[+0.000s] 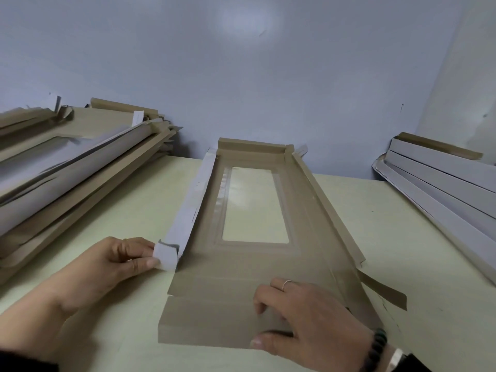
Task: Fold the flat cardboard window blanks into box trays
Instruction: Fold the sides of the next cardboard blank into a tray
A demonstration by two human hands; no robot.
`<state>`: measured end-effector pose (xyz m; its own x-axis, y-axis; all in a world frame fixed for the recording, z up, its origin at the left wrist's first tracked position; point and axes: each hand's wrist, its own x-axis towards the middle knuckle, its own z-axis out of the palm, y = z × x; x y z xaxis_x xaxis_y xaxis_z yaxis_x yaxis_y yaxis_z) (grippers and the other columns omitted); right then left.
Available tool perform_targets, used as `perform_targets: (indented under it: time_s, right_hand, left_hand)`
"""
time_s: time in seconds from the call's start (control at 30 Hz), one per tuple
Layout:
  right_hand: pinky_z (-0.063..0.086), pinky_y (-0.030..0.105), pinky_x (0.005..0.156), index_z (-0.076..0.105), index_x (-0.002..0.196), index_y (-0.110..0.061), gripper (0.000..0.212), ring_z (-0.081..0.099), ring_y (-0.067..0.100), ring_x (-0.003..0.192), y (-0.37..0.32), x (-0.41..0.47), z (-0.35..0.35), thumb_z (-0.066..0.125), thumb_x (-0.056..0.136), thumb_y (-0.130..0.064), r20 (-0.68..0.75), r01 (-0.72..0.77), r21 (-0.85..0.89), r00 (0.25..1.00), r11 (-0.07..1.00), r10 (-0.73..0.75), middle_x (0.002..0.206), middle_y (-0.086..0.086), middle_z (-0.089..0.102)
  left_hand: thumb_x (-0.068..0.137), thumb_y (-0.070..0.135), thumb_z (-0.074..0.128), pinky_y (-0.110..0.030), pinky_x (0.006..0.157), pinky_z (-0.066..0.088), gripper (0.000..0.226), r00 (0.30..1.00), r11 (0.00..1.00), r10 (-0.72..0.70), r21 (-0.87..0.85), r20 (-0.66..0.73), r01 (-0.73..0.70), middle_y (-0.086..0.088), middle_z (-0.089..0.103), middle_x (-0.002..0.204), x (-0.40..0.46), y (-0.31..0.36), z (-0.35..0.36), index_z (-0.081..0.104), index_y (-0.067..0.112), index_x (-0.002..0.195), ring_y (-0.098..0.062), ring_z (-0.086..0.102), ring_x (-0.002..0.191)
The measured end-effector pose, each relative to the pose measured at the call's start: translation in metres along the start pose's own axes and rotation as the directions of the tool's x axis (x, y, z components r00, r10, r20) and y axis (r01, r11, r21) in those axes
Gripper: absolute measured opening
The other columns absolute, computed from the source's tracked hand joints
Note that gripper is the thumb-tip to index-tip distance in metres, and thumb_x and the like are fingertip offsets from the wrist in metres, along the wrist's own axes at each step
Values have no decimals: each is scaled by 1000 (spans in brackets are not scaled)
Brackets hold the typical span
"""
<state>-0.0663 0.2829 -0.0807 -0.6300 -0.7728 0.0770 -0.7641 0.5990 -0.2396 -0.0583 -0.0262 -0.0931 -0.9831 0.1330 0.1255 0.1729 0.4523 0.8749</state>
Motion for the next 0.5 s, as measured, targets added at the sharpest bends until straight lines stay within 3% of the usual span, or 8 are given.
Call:
perform_targets:
  time_s: [0.13,0.2,0.27,0.3,0.33,0.4,0.47,0.5]
  right_hand:
    - [18,2,58,41,102,-32,36,47,8,90,0,0,0,51,81,-60,-30,-8,6,1000,1000,8,101,-12,48]
    - [27,5,63,47,102,-30,36,50,7,89,0,-1,-2,53,81,-59,-44,-3,-4,999,1000,3,101,-12,50]
    - [40,17,67,59,95,-26,29,53,5,77,5,-4,-9,53,83,-52,-200,5,31,980,1000,1,91,-12,55]
    - [43,18,66,63,89,-22,25,53,5,70,12,-8,-14,52,84,-44,-368,-5,57,930,998,26,84,-10,56]
    - [43,17,64,64,83,-19,22,53,4,67,22,-13,-19,50,85,-36,-547,-28,91,834,995,74,79,-8,57]
    - [40,10,60,62,78,-17,12,53,8,66,45,-26,-31,54,87,-19,-729,-167,185,637,968,249,77,-4,57]
    - [40,12,60,58,79,-21,18,54,14,66,71,-41,-36,56,85,-4,-683,-413,236,574,880,453,82,0,57]
    - [39,16,62,55,80,-23,26,54,14,67,85,-48,-33,54,83,3,-583,-506,235,610,830,537,85,1,57]
  left_hand:
    - [83,17,62,-13,64,42,19,993,989,28,150,-114,-11,4,65,75,1,15,22,73,23,68,-6,58,66]
    - [85,15,59,-7,62,38,28,990,965,105,250,-99,-77,15,62,76,1,23,36,73,33,69,0,57,69]
    - [89,11,57,-6,63,38,33,987,944,139,312,-86,-106,21,58,83,2,28,44,74,36,78,1,56,77]
    - [90,9,55,-6,63,37,36,985,937,147,330,-87,-111,23,57,85,2,29,46,73,38,80,2,55,79]
    - [91,8,55,-6,62,37,39,984,933,152,341,-92,-112,25,56,85,2,30,47,71,41,78,3,54,79]
    - [90,6,55,-4,60,36,50,981,933,156,342,-111,-110,28,56,81,1,31,47,67,48,65,6,54,74]
    - [90,6,56,-4,59,36,55,982,931,157,348,-109,-110,28,56,80,0,32,47,64,52,62,6,54,72]
    - [90,6,55,-4,59,36,55,983,930,154,352,-105,-108,27,56,80,0,33,47,64,54,64,5,54,73]
